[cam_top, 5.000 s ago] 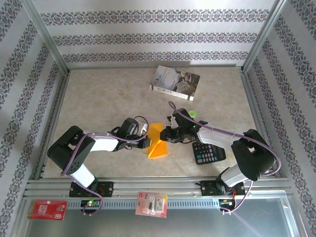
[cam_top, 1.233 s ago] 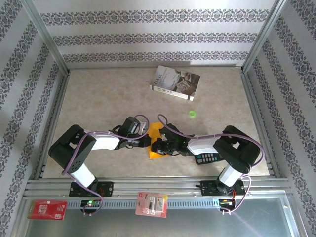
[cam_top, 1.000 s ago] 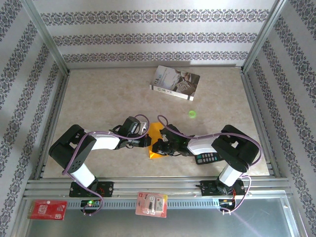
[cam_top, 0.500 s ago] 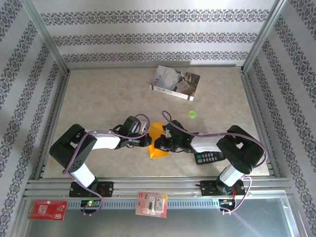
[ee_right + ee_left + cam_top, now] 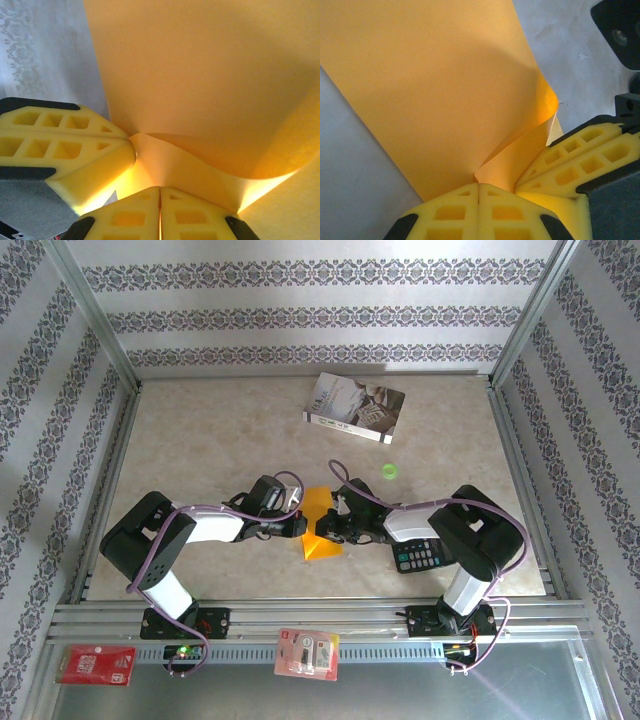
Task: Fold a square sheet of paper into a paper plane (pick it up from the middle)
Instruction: Fold the triangle a second time at the center of the table.
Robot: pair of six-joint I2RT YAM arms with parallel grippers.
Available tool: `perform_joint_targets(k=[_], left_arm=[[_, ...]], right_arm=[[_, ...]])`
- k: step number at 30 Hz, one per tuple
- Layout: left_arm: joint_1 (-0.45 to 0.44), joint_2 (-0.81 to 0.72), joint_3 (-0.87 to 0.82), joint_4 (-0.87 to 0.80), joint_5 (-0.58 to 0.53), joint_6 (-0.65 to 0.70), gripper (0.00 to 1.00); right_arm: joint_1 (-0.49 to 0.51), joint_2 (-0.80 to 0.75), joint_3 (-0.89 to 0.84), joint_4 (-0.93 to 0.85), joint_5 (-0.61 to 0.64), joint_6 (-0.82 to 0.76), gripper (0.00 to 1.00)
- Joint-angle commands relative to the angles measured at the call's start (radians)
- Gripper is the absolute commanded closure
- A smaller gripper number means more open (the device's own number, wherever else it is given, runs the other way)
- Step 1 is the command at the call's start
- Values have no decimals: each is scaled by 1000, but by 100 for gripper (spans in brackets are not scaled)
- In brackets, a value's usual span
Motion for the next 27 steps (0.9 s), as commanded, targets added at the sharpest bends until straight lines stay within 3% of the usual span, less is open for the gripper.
perform_joint_targets(k=[1, 9, 22, 27], left_arm=[[-5, 57, -30, -173, -161, 48, 100], [-3, 59, -22, -176, -149, 63, 100], [-3, 65, -21, -175, -148, 65, 100], [-2, 67, -19, -174, -145, 66, 100]], right_arm=[[-17, -28, 0, -10, -16, -17, 89], [-34, -70, 27, -20, -49, -24, 87], [-124, 32, 16, -41, -57, -106, 89], [-146, -43, 29, -84, -79, -132, 88]])
